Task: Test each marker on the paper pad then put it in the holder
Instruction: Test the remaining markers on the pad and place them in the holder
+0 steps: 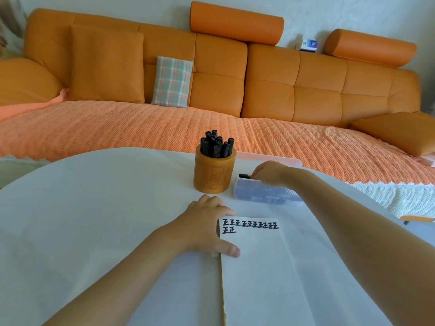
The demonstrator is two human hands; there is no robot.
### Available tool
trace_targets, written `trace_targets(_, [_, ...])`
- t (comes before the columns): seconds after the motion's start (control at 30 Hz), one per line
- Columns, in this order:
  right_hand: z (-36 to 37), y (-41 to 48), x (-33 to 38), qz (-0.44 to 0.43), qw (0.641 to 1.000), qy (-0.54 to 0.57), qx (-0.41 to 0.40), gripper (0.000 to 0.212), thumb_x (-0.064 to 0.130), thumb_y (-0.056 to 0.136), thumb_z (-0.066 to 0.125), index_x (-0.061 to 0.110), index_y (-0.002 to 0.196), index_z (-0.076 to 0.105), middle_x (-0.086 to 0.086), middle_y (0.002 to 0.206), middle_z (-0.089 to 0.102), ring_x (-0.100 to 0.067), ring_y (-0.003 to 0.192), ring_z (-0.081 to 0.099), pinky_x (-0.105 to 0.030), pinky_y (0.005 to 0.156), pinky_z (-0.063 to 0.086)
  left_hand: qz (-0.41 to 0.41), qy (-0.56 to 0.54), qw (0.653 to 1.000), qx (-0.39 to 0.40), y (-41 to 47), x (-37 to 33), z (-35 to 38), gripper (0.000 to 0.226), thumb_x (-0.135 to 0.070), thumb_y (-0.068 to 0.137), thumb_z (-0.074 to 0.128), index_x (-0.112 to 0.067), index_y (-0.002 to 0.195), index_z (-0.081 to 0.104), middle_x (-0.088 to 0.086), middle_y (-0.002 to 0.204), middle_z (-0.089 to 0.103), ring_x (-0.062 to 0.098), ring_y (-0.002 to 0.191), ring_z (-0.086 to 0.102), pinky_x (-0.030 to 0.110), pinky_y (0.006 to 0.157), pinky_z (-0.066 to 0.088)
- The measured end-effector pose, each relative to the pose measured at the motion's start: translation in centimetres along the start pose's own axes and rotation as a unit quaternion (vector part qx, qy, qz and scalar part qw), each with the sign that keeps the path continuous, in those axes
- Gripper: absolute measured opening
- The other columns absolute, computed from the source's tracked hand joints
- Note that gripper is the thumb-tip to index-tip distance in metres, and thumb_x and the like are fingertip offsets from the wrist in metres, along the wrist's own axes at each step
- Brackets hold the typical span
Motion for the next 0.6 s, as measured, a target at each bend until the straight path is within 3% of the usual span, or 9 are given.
trace_targets(0.13, [0.2, 0.0, -0.1, -0.016, 1.0, 0.009, 0.005, 0.033, 0.018, 0.102, 0.043, 0.002, 0.117, 0.068, -0.013, 0.126, 0.065, -0.032, 0.117, 0.058, -0.043, 0.103, 0.046, -0.005, -0.003, 1.0, 0.005, 0.0, 0.2, 0.1, 0.089, -0.073, 0.066, 0.07, -0.036, 0.14, 0.039, -0.016, 0.128, 0.036, 0.006, 0.122, 0.026, 0.036, 0.11, 0.029])
trace_targets(0.27, [-0.2, 0.1, -0.4, -0.042, 0.997, 0.04, -0.048, 0.02, 0.029, 0.099, 0.052, 0.023, 0.103, 0.071, 0.003, 0.102, 0.068, -0.016, 0.089, 0.059, -0.03, 0.076, 0.047, -0.003, 0.002, 1.0, 0.006, 0.1, 0.2, 0.1, 0.089, -0.076, 0.066, 0.068, -0.037, 0.141, 0.039, -0.016, 0.128, 0.037, 0.006, 0.122, 0.027, 0.036, 0.109, 0.03])
trace_targets(0.4, [-1.5, -1.3, -0.2, -0.085, 0.985, -0.002, -0.151, 0.025, 0.032, 0.103, 0.044, 0.022, 0.105, 0.067, 0.006, 0.082, 0.063, -0.014, 0.07, 0.056, -0.031, 0.058, 0.043, -0.006, 0.002, 1.0, 0.01, 0.1, 0.2, 0.0, 0.085, -0.075, 0.069, 0.066, -0.036, 0.14, 0.039, -0.015, 0.128, 0.039, 0.007, 0.122, 0.03, 0.036, 0.108, 0.033])
trace_targets(0.5, [-2.1, -3.2, -0.2, -0.103, 0.972, -0.004, -0.209, 0.031, 0.034, 0.104, 0.038, 0.024, 0.104, 0.067, 0.006, 0.076, 0.061, -0.014, 0.064, 0.053, -0.03, 0.054, 0.038, -0.014, -0.02, 1.0, -0.019, -0.1, -0.1, -0.3, 0.073, -0.065, 0.078, 0.065, -0.035, 0.14, 0.041, -0.016, 0.133, 0.043, 0.007, 0.125, 0.034, 0.035, 0.107, 0.036])
trace_targets(0.6, [-1.7, -5.9, 0.2, -0.127, 0.97, 0.026, -0.206, 0.029, 0.039, 0.102, 0.043, 0.026, 0.1, 0.069, 0.008, 0.079, 0.062, -0.012, 0.067, 0.055, -0.031, 0.056, 0.04, -0.034, -0.108, 0.99, -0.089, -0.4, -0.3, -0.6, 0.061, -0.051, 0.088, 0.062, -0.037, 0.142, 0.036, -0.018, 0.133, 0.047, 0.005, 0.118, 0.047, 0.034, 0.1, 0.044])
Point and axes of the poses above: each hand's wrist, its own y-axis towards the middle knuckle, its own z-axis out of the palm, x = y × z, the point moved 2 cm from there along y, towards the middle knuckle
